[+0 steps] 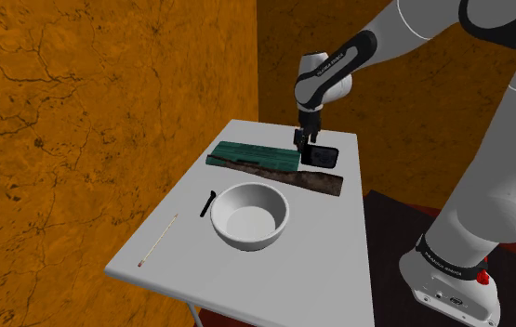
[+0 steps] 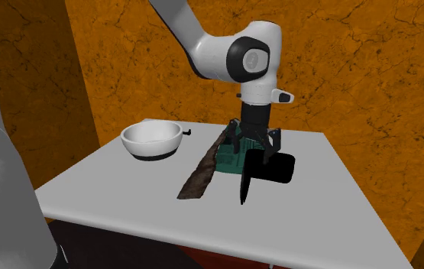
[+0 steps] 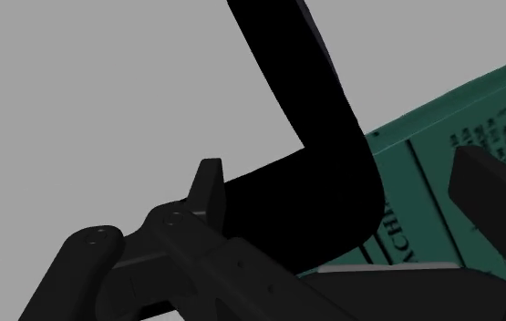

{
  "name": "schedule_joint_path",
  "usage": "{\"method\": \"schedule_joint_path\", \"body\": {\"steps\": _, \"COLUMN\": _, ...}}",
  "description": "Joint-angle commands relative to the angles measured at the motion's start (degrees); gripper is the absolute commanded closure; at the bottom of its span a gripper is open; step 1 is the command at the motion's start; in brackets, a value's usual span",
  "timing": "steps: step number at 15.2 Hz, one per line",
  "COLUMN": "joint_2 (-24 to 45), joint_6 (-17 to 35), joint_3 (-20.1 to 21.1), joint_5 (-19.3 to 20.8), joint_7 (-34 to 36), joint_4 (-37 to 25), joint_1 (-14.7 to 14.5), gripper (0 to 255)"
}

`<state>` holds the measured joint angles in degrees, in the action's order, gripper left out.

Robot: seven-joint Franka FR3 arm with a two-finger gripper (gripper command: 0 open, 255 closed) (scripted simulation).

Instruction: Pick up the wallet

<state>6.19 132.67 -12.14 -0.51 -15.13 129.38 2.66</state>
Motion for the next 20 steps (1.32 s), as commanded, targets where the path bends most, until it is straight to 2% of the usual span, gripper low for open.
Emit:
{"method": "schedule_joint_path", "body": {"steps": 1, "joint_2": 0.3, "joint_6": 0.4, "joint_3": 0.0, "joint_5": -0.1, "joint_7": -0.1, "joint_4": 0.0, "joint_1": 0.0, "gripper": 0}}
{"method": "schedule_joint_path", "body": {"steps": 2, "joint_2": 0.3, "joint_6": 0.4, "joint_3": 0.0, "joint_5": -0.1, "joint_7": 0.0, "joint_4": 0.0, "joint_1": 0.0, "gripper": 255}}
{"method": "schedule_joint_path", "body": {"steps": 11, "joint_2": 0.3, "joint_6": 0.4, "joint_3": 0.0, "joint_5": -0.1, "joint_7": -0.1, "joint_4": 0.0, "joint_1": 0.0, "gripper": 255}}
{"method": "schedule_joint_path", "body": {"steps": 20, "joint_2": -4.0, "joint_6": -6.3, "joint_3": -0.1, "joint_5": 1.1, "joint_7": 0.7, "joint_4": -2.4, "joint_1": -0.1, "gripper": 255}}
